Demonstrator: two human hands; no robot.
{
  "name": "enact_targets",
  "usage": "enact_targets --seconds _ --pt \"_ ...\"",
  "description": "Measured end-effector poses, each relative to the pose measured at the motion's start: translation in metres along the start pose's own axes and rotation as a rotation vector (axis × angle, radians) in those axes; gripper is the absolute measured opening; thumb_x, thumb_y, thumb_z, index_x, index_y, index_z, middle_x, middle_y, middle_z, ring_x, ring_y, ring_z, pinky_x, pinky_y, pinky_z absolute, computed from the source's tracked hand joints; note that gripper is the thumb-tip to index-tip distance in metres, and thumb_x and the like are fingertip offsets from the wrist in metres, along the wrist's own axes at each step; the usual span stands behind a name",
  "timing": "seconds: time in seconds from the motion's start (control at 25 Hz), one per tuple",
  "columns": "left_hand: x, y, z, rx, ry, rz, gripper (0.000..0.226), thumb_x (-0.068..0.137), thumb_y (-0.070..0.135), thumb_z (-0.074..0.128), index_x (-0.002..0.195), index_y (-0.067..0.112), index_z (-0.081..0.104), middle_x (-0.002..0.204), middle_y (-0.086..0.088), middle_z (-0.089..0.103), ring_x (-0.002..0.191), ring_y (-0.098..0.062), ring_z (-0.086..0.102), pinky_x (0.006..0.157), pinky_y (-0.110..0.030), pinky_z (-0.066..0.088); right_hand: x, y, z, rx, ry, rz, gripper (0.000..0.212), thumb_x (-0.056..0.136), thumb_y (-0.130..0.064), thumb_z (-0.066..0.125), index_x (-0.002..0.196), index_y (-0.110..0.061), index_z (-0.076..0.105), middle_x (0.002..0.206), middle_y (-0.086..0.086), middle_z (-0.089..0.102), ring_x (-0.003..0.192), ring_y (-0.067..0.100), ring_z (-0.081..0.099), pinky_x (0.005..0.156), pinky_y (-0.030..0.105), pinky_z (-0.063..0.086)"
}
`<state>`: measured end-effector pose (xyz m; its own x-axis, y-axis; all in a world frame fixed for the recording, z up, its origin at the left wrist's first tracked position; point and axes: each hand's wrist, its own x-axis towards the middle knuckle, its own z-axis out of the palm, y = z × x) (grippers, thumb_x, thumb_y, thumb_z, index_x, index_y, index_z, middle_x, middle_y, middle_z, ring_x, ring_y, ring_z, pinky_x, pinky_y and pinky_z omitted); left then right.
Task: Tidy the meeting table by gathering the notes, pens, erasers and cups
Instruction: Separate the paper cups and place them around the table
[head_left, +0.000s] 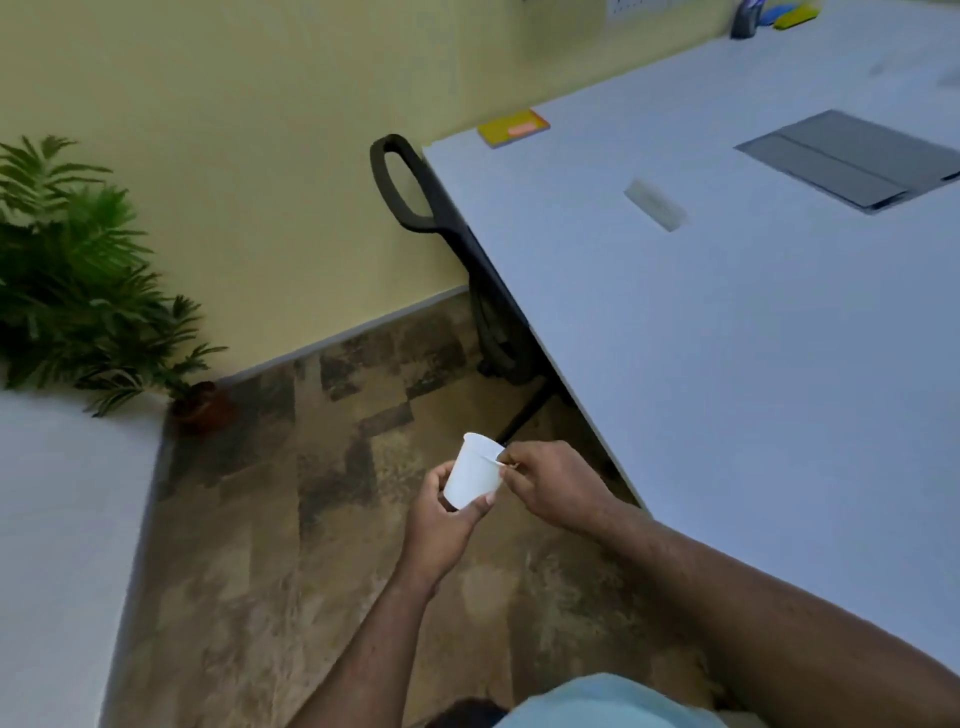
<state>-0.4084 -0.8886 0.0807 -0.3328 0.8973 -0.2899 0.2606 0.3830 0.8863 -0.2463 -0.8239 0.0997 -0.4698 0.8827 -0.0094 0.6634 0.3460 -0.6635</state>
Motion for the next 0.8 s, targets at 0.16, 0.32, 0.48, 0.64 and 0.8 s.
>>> enact_targets --seconds 0.16,0.32,0.48,0.64,0.8 --pt "0.084 0.037 0.038 0.069 -0.194 0.068 0.056 0.077 0.031 0.080 0.124 0.030 0.050 0.112 0.011 0.063 0.098 -0.008 0.062 0.075 -0.029 0.057 0.046 0.038 -0.027 0.039 0.131 0.209 0.027 0.095 -0.035 0.054 0.116 -0.023 0.066 0.116 -0.001 0.069 0.097 0.016 0.066 0.082 0.030 0.056" --pt "0.178 0.063 0.103 0.101 -0.444 0.075 0.055 0.075 0.030 0.081 0.121 0.035 0.051 0.119 0.008 0.064 0.104 -0.009 0.063 0.088 -0.035 0.056 0.086 0.100 -0.051 0.077 0.285 0.392 0.023 0.095 -0.034 0.051 0.111 -0.027 0.067 0.113 -0.007 0.069 0.100 0.015 0.063 0.085 0.032 0.052" --pt "0.268 0.097 0.174 0.297 -0.645 0.098 0.075 0.082 0.035 0.074 0.145 0.026 0.034 0.146 0.004 0.044 0.129 -0.018 0.048 0.106 -0.034 0.043 0.122 0.163 -0.082 -0.023 0.470 0.612 0.021 0.095 -0.031 0.054 0.111 -0.025 0.067 0.108 -0.006 0.070 0.097 0.017 0.065 0.081 0.033 0.052" --pt "0.368 0.133 0.240 0.753 -0.760 0.347 0.085 0.085 0.049 0.065 0.153 0.022 0.020 0.163 0.001 0.011 0.148 -0.019 0.018 0.117 -0.035 0.023 0.179 0.218 -0.132 -0.126 0.600 0.800 0.022 0.094 -0.027 0.055 0.112 -0.023 0.068 0.111 -0.005 0.070 0.100 0.020 0.065 0.083 0.036 0.053" --pt "0.450 0.169 0.297 1.250 -0.829 0.618 0.090 0.080 0.052 0.067 0.151 0.022 0.021 0.163 -0.005 -0.001 0.148 -0.032 0.011 0.116 -0.048 0.025 0.254 0.277 -0.190 -0.252 0.546 0.860 0.024 0.097 -0.023 0.048 0.109 -0.019 0.068 0.106 0.003 0.069 0.095 0.028 0.063 0.075 0.037 0.053"
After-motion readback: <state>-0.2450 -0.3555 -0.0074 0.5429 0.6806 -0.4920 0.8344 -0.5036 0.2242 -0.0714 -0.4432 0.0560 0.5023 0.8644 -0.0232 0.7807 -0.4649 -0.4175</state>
